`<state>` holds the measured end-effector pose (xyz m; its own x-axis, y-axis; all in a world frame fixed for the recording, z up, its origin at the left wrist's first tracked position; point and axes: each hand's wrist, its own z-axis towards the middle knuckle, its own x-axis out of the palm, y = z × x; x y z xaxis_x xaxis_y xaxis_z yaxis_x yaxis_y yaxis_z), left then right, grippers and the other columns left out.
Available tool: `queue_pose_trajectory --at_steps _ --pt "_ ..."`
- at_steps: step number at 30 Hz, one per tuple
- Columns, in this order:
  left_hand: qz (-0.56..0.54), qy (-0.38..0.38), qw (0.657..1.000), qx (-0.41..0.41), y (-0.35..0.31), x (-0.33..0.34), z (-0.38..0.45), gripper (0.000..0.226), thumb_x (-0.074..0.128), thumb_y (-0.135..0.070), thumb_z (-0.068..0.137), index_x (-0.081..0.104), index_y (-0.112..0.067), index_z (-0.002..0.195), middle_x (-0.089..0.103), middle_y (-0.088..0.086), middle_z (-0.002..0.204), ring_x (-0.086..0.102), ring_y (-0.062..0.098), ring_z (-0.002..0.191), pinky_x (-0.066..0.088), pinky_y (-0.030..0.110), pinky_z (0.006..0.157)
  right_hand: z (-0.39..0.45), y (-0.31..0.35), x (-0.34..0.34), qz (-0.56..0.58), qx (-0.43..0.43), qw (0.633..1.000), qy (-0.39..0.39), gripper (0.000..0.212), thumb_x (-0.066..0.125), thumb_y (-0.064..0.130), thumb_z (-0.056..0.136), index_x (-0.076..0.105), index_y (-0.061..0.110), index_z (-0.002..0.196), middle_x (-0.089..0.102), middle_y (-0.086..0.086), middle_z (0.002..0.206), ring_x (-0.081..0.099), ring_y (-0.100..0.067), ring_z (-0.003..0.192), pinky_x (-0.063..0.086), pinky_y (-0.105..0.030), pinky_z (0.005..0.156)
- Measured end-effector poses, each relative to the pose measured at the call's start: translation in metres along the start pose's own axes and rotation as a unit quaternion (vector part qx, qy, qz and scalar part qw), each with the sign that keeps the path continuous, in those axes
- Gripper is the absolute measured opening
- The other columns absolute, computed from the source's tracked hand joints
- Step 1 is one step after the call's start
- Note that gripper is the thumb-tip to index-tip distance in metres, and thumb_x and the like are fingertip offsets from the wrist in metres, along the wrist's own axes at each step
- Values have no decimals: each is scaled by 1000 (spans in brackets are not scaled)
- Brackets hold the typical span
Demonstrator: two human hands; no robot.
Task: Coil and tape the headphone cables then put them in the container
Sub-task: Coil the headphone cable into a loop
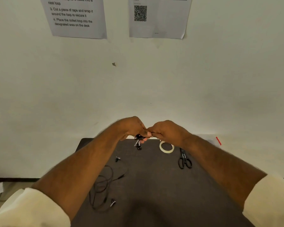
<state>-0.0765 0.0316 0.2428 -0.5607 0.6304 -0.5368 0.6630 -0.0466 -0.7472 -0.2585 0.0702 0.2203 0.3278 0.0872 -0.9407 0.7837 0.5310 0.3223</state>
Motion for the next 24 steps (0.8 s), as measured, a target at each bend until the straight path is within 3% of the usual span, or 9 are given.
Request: queue_pose_trajectory --at_steps 4,7,10,11,13,15,19,21,24 --pt "-29 28 999 -27 0 11 8 16 72 -16 85 74 -10 70 71 1 66 66 17 82 45 27 96 -7 -22 7 -107 -88 990 23 23 49 21 98 63 13 115 65 -6 94 60 -22 86 50 -38 76" --pt "-11 -12 1000 -13 0 29 15 25 72 -19 86 71 -16 61 70 -1 68 63 6 76 42 20 83 -13 -37 12 -188 -118 974 34 27 53 14 95 56 11 122 63 -8 96 59 -25 88 50 -37 71" --pt "19 -55 998 40 2 49 24 29 64 -18 91 65 -16 62 62 -3 61 53 7 60 43 22 70 -21 -49 16 -184 -98 978 27 29 51 9 93 56 7 122 61 -12 95 57 -26 89 47 -37 71" --pt "57 -77 993 62 2 57 28 29 59 -18 94 64 -15 66 61 -2 62 52 10 60 43 24 70 -22 -53 19 -164 -83 983 24 25 50 10 94 58 7 117 60 -11 90 57 -26 84 47 -36 70" --pt "206 -141 962 108 3 73 39 25 47 -17 99 65 -12 83 63 3 75 57 17 72 40 32 94 -23 -63 22 -108 -29 993 27 20 46 15 97 63 9 104 54 -2 80 53 -20 74 41 -32 67" --pt "367 -190 900 136 10 88 50 27 38 -19 102 64 -14 101 63 4 89 59 20 92 16 36 118 -21 -74 26 -44 17 998 41 23 45 17 98 66 10 93 51 5 73 52 -17 69 41 -30 65" --pt "495 -220 825 163 34 102 78 23 38 -18 102 59 -13 111 61 4 98 57 22 102 -2 40 120 -11 -97 37 140 84 986 35 24 55 15 94 70 8 77 62 1 63 54 -9 57 43 -23 60" --pt "501 -218 822 157 42 100 92 22 38 -15 101 58 -13 110 60 3 97 58 22 100 -7 41 119 -3 -106 43 202 121 971 50 21 57 15 93 71 11 78 62 4 61 52 -2 50 42 -16 56" --pt "470 -184 854 125 51 96 116 25 38 -10 98 56 -16 114 59 0 91 59 19 96 -11 38 118 12 -124 56 292 179 937 77 17 59 15 93 73 6 89 63 0 64 53 -2 49 46 -19 52"
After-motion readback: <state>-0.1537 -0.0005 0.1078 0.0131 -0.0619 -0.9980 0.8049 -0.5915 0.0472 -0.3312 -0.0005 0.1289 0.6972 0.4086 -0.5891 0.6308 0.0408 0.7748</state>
